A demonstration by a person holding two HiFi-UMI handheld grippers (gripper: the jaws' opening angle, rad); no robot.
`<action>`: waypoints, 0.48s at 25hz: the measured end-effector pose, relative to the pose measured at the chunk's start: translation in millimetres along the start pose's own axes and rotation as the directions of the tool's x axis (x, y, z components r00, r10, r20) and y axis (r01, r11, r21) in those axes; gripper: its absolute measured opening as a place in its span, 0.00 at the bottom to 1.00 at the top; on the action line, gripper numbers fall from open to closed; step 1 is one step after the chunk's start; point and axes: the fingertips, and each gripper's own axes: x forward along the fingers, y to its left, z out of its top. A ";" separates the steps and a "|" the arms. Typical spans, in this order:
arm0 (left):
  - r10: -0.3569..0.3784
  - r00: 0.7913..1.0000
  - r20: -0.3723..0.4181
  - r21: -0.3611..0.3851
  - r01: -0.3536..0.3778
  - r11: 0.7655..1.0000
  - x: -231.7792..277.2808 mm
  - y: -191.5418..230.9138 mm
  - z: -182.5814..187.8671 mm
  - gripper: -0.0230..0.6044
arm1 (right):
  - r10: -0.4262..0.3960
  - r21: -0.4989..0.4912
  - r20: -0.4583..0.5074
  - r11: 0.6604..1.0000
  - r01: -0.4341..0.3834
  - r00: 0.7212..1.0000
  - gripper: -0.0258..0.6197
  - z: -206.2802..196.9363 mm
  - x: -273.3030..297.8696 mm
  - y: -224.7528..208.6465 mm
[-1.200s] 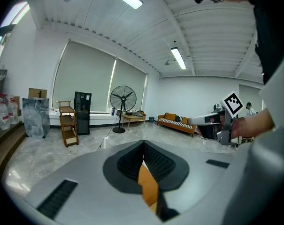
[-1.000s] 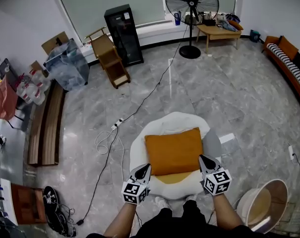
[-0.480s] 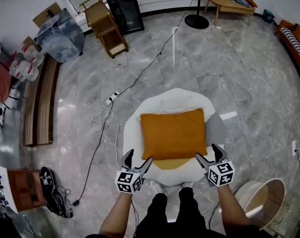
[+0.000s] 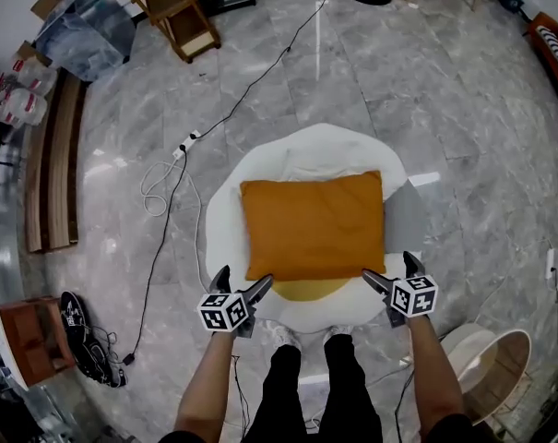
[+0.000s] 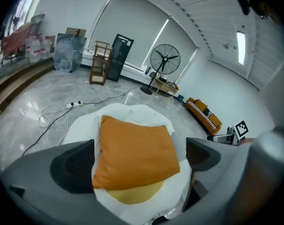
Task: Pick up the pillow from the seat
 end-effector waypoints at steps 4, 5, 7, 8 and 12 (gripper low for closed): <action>0.010 0.998 -0.065 -0.015 -0.011 1.000 44.1 27.4 -26.0 0.98 | 0.016 0.049 -0.078 0.999 -0.013 0.997 0.95 -31.5 43.8 -33.2; 0.012 0.997 -0.079 -0.020 -0.014 1.000 55.5 35.2 -31.6 0.98 | 0.023 0.067 -0.092 0.998 -0.017 0.995 0.95 -38.2 56.0 -40.7; 0.015 0.995 -0.099 -0.040 -0.019 0.999 79.3 50.1 -41.9 0.98 | 0.036 0.107 -0.115 0.994 -0.023 0.993 0.95 -51.0 81.5 -55.7; 0.016 0.994 -0.108 -0.053 -0.022 0.998 90.9 57.0 -48.0 0.98 | 0.041 0.128 -0.126 0.992 -0.024 0.991 0.95 -58.3 93.7 -63.0; 0.011 0.990 -0.137 -0.116 -0.027 0.993 133.7 84.6 -68.5 0.98 | 0.049 0.232 -0.151 0.973 -0.013 0.987 0.95 -84.1 141.7 -90.4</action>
